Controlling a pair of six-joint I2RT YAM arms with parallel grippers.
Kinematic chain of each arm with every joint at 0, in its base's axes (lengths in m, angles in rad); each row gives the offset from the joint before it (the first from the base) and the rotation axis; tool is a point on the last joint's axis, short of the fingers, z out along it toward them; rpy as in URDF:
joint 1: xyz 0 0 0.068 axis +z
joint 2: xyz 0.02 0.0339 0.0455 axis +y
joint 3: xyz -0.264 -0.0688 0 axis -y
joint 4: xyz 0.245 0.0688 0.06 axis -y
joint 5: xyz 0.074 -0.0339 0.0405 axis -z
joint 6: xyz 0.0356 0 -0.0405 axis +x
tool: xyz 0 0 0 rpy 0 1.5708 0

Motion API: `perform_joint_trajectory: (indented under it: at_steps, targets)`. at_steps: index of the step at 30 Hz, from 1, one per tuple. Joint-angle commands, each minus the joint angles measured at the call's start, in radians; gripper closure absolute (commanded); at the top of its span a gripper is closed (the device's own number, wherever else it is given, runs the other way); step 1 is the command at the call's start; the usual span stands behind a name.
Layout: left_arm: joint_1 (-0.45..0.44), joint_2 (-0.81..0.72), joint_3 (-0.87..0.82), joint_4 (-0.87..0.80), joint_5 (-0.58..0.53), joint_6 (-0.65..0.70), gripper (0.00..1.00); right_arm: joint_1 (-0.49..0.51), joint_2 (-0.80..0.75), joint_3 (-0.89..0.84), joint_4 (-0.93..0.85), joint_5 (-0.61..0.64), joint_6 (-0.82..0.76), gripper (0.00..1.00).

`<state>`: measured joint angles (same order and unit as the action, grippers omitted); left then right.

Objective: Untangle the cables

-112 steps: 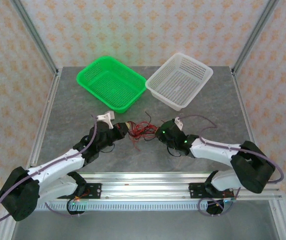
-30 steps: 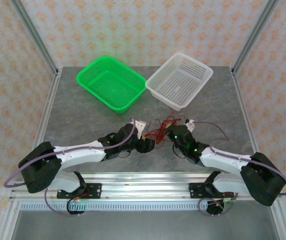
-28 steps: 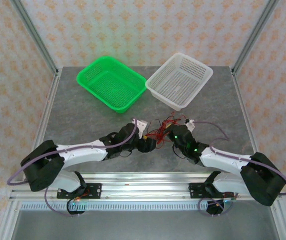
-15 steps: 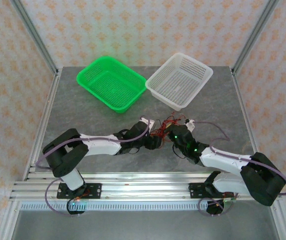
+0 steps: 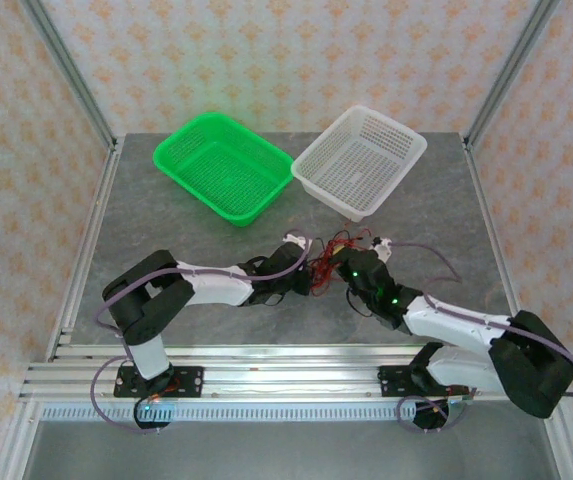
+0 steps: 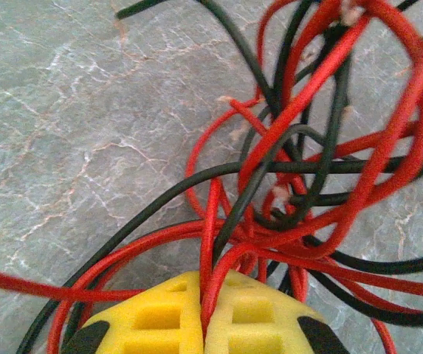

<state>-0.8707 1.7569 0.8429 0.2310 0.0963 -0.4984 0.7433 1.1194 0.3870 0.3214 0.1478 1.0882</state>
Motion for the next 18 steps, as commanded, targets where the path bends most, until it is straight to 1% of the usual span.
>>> perform_joint_trajectory:
  at_steps: [1, 3, 5, 10, 14, 18]
  targets:
    - [0.0, -0.012, 0.021, -0.079, -0.116, -0.046, 1.0, 0.002, -0.073, -0.002, -0.036, 0.062, 0.015, 1.0]
    - [0.009, -0.051, -0.004, -0.104, -0.165, -0.081, 1.0, 0.002, -0.114, -0.002, -0.107, 0.101, 0.024, 1.0]
    - [0.023, -0.1, -0.038, -0.117, -0.191, -0.124, 1.0, 0.002, -0.156, -0.004, -0.174, 0.137, 0.033, 1.0]
    - [0.05, -0.242, -0.129, -0.149, -0.232, -0.144, 1.0, 0.002, -0.23, -0.011, -0.297, 0.186, 0.011, 1.0]
    - [0.072, -0.344, -0.17, -0.211, -0.285, -0.14, 1.0, 0.001, -0.26, -0.005, -0.368, 0.191, -0.052, 1.0]
    - [0.107, -0.43, -0.204, -0.267, -0.344, -0.144, 1.0, -0.002, -0.259, 0.024, -0.432, 0.192, -0.167, 1.0]
